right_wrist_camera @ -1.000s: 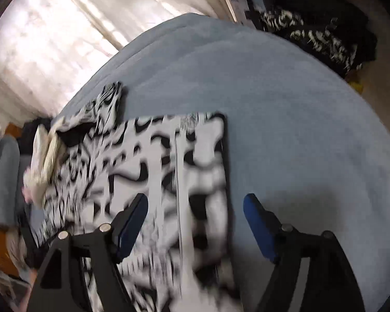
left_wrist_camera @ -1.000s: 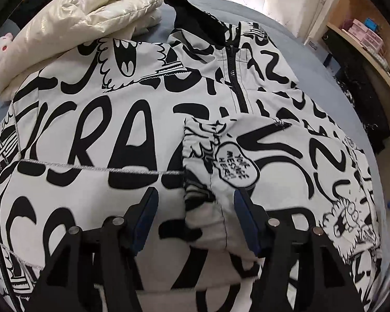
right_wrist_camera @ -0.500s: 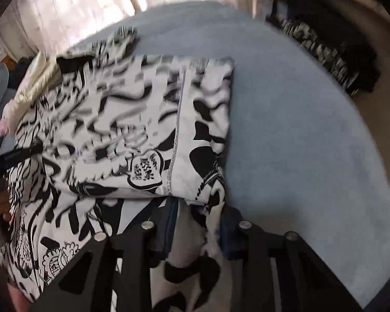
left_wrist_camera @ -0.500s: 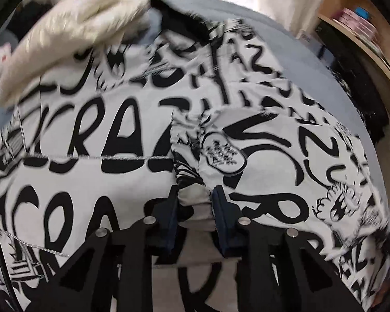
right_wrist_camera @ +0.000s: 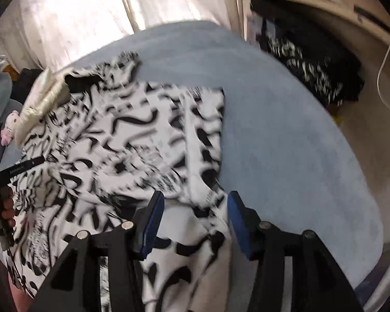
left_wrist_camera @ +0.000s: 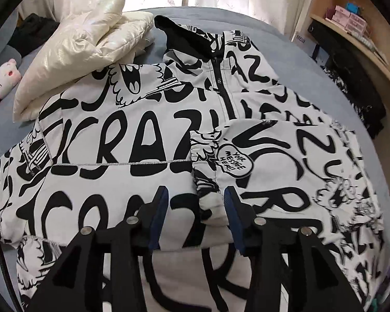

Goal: Fold large clothes

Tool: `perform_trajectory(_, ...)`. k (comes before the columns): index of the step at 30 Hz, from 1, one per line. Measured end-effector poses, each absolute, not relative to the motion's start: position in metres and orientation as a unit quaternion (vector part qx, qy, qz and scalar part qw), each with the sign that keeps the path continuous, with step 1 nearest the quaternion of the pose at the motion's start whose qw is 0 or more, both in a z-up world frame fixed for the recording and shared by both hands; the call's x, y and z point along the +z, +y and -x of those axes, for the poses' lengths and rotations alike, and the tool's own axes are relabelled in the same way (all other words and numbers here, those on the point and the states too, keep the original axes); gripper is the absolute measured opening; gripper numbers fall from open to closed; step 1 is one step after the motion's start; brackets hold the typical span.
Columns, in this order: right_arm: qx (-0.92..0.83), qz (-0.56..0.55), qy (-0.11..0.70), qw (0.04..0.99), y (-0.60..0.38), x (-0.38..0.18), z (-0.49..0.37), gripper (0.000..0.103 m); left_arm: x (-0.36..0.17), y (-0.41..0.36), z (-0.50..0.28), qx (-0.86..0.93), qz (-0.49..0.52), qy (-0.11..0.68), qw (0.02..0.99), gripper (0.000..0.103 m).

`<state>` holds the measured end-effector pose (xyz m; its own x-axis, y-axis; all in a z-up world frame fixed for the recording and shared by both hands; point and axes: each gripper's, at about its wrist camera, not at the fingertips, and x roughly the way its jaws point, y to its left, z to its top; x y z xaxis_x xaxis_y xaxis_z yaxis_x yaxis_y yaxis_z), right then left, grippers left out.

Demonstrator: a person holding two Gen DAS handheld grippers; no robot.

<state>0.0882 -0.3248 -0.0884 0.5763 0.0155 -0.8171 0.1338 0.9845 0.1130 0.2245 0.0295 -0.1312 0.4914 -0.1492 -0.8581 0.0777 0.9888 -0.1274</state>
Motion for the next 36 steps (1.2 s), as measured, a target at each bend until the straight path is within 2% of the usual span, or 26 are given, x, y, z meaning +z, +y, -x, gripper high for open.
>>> perform_trajectory(5,0.025,-0.128,0.471,0.872,-0.295,-0.093,-0.126,0.051,-0.129,0.009,-0.221,-0.079,0.046,0.516,0.852,0.043)
perform_trajectory(9,0.077,-0.146,0.496,0.853,-0.248,-0.122,-0.162,0.051,-0.132,-0.032,-0.223,-0.100,0.033,0.504,0.857,0.043)
perform_trajectory(14,0.092,-0.148,0.534,0.827,-0.213,-0.167,-0.192,0.051,-0.167,-0.064,-0.238,-0.100,0.043,0.536,0.837,0.043)
perform_trajectory(16,0.082,-0.139,0.533,0.831,-0.216,-0.177,-0.194,0.044,-0.177,-0.067,-0.241,-0.089,0.035,0.531,0.842,0.042)
perform_trajectory(18,0.059,-0.130,0.526,0.839,-0.229,-0.178,-0.191,0.032,-0.181,-0.064,-0.244,-0.085,0.030,0.523,0.848,0.042)
perform_trajectory(22,-0.085,-0.092,0.487,0.864,-0.295,-0.171,-0.171,0.031,-0.180,-0.049,-0.253,-0.062,0.020,0.511,0.857,0.038)
perform_trajectory(23,-0.089,-0.112,0.480,0.866,-0.313,-0.171,-0.165,0.011,-0.180,-0.041,-0.256,-0.061,0.028,0.510,0.857,0.036)
perform_trajectory(24,-0.078,-0.154,0.480,0.860,-0.332,-0.174,-0.160,0.000,-0.181,-0.036,-0.258,-0.068,0.041,0.512,0.856,0.035)
perform_trajectory(26,-0.055,-0.206,0.475,0.854,-0.351,-0.178,-0.150,0.000,-0.180,-0.029,-0.259,-0.081,0.057,0.511,0.854,0.035)
perform_trajectory(31,-0.082,-0.168,0.473,0.861,-0.332,-0.175,-0.146,0.000,-0.178,-0.027,-0.254,-0.076,0.062,0.509,0.855,0.035)
perform_trajectory(32,-0.079,-0.172,0.474,0.860,-0.333,-0.176,-0.146,0.003,-0.178,-0.027,-0.254,-0.073,0.066,0.510,0.854,0.035)
perform_trajectory(36,-0.068,-0.201,0.466,0.859,-0.341,-0.179,-0.144,0.003,-0.175,-0.026,-0.248,-0.073,0.087,0.512,0.852,0.043)
